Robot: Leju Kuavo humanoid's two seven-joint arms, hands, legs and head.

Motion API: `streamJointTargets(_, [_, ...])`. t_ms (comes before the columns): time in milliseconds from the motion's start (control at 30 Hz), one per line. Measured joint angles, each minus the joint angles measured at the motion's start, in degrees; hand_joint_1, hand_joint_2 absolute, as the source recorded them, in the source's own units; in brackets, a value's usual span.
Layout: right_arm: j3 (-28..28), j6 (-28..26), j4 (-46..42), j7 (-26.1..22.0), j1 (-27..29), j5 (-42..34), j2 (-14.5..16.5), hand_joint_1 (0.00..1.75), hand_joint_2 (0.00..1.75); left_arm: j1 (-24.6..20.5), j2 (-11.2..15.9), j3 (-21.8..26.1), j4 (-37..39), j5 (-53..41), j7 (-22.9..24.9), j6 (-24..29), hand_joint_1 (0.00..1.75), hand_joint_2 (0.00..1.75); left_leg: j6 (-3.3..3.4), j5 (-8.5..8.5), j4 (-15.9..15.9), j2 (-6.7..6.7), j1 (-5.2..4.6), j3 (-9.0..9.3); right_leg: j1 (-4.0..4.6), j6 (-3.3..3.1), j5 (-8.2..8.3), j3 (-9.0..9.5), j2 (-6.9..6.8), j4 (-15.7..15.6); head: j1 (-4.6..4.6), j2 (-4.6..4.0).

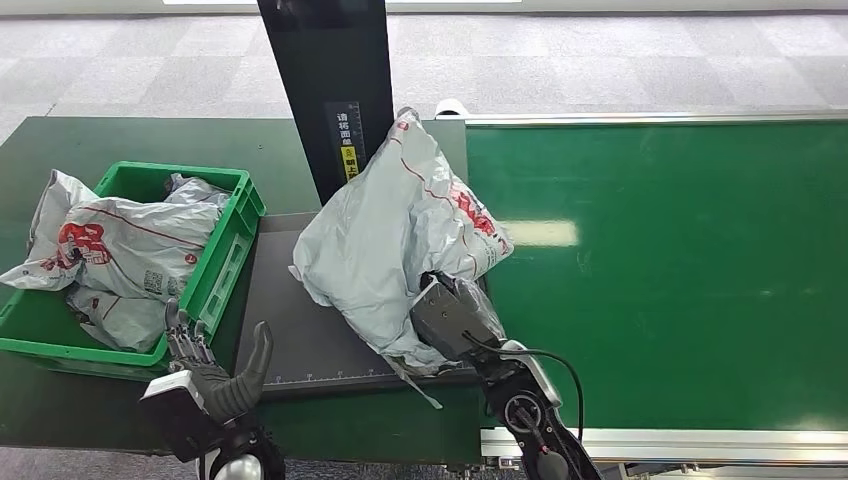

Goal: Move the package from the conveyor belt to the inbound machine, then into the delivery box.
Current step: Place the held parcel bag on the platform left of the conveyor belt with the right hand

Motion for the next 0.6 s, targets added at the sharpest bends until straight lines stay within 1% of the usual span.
streamJointTargets(100, [-1.03, -3.22, -2.6, -5.98, 2.34, -1.93, -0.98, 0.0, 1.75, -0.07, -0.05, 0.23, 0.04, 0.02, 0.0, 0.01, 0.0, 1.75, 0.0, 0.0, 0.01, -0.03, 0.0, -0.01, 0.0, 0.0, 0.0, 0.0, -0.01, 0.0, -0.01, 0.0])
streamJointTargets(200, [-3.83, -9.66, -8.54, -12.56, 7.14, -3.16, -2.23, 0.0, 1.75, -0.05, -0.15, 0.78, -0.01, -0.05, 0.0, 0.01, 0.0, 1.75, 0.0, -0.03, 0.01, -0.08, -0.01, -0.06, -0.01, 0.01, -0.02, -0.02, -0.05, -0.02, 0.0, 0.0])
streamJointTargets(300, [-7.67, -16.6, -15.83, -17.25, 13.32, -4.25, -2.96, 0.0, 1.75, 0.0, -0.24, 1.32, -0.31, -0.55, 0.0, 0.02, 0.0, 1.75, -0.03, -0.1, 0.01, -0.08, -0.01, -0.08, -0.02, 0.02, -0.03, -0.02, -0.04, -0.03, 0.01, 0.0])
streamJointTargets(367, [-10.0, -20.05, -19.72, -18.94, 17.23, -4.65, -3.09, 0.0, 1.75, 0.03, -0.31, 1.67, -0.62, -0.99, 0.0, 0.03, 0.0, 1.75, -0.06, -0.13, 0.0, -0.06, -0.01, -0.08, -0.02, 0.02, -0.04, -0.02, -0.03, -0.04, 0.01, 0.0])
streamJointTargets(433, [-11.66, -22.46, -22.03, -19.56, 20.16, -4.51, -3.09, 0.0, 1.75, 0.06, -0.4, 2.06, -0.92, -1.48, 0.0, 0.04, 0.0, 1.75, -0.07, -0.14, 0.0, -0.04, -0.01, -0.07, -0.01, 0.01, -0.05, -0.02, -0.02, -0.04, 0.01, 0.0])
streamJointTargets(533, [-13.38, -24.76, -22.92, -19.46, 23.26, -4.78, -2.72, 0.0, 1.75, 0.15, -0.61, 2.89, -1.41, -2.31, 0.0, 0.06, 0.0, 1.75, -0.08, -0.13, -0.02, -0.05, 0.01, -0.05, 0.01, -0.01, -0.06, 0.01, -0.02, -0.04, 0.0, 0.0])
streamJointTargets(600, [-14.47, -25.59, -21.77, -19.3, 24.45, -5.68, -2.07, 0.0, 1.75, 0.25, -0.78, 3.58, -1.66, -3.14, 0.0, 0.07, 0.0, 1.75, -0.08, -0.13, -0.02, -0.04, 0.02, -0.01, 0.02, -0.01, -0.06, 0.05, -0.02, -0.04, 0.0, 0.0])
